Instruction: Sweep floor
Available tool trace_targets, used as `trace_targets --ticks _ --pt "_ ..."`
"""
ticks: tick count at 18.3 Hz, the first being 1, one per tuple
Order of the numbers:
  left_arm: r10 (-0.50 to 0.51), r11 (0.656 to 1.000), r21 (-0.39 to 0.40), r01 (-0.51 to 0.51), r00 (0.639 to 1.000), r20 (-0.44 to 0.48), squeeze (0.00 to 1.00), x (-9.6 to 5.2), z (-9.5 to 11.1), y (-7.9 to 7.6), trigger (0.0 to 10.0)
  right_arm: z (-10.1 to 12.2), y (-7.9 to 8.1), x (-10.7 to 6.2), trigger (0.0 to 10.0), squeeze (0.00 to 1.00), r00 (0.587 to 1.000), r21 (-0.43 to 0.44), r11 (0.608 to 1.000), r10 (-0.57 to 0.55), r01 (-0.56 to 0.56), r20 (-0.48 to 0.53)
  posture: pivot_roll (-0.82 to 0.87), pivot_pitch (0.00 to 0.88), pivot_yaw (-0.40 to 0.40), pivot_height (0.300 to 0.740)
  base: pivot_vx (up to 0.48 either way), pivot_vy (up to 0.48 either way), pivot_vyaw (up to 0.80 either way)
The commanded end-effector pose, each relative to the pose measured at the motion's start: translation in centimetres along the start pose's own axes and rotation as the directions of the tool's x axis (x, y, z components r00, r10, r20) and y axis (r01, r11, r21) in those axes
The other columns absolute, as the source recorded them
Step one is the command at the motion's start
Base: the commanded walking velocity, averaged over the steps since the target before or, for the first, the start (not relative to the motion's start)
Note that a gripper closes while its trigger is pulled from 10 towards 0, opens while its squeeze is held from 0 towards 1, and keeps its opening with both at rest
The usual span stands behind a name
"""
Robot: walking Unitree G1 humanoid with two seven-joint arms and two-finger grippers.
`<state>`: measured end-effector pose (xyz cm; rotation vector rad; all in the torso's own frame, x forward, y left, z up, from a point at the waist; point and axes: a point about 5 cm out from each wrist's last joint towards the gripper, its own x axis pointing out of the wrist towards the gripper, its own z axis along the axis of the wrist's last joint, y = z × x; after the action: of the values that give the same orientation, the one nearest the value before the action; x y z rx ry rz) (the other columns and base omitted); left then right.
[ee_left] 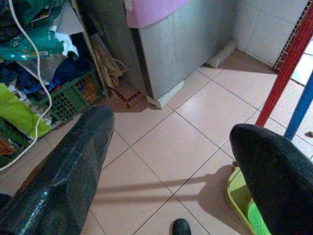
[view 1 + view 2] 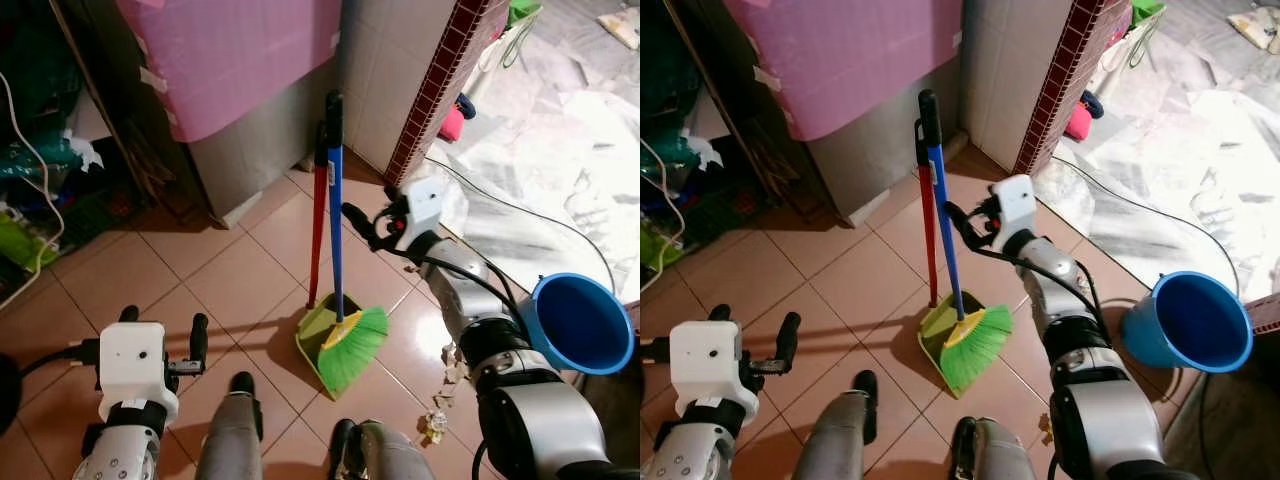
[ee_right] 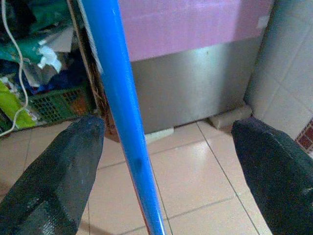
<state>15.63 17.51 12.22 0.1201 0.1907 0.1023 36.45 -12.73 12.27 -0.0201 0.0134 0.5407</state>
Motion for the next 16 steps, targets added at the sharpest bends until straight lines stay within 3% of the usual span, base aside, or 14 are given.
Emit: trace_targets --ticks 1,12,16 --pt "0.005 1.000 0.002 -0.005 1.000 -0.028 0.00 -0.1 -0.5 0.1 10.0 0.0 0.0 0.0 10.0 0.00 1.000 0.005 1.000 0.004 -0.004 0.005 0.21 0.270 -0.098 0.740 0.000 0.000 0.00" --pt "-0.005 1.000 -0.009 0.005 0.999 -0.039 0.00 -0.5 -0.7 -0.2 10.0 1.4 0.1 1.0 10.0 0.00 0.991 0.023 0.991 0.131 -0.131 0.011 0.22 0.269 -0.102 0.740 0.000 0.000 0.00" --pt "-0.014 1.000 -0.026 0.014 0.999 -0.030 0.00 -0.9 -0.4 -0.6 10.0 1.4 1.0 1.6 10.0 0.00 0.986 0.010 0.986 0.166 -0.166 0.007 0.23 0.283 -0.104 0.740 0.000 0.000 0.00"
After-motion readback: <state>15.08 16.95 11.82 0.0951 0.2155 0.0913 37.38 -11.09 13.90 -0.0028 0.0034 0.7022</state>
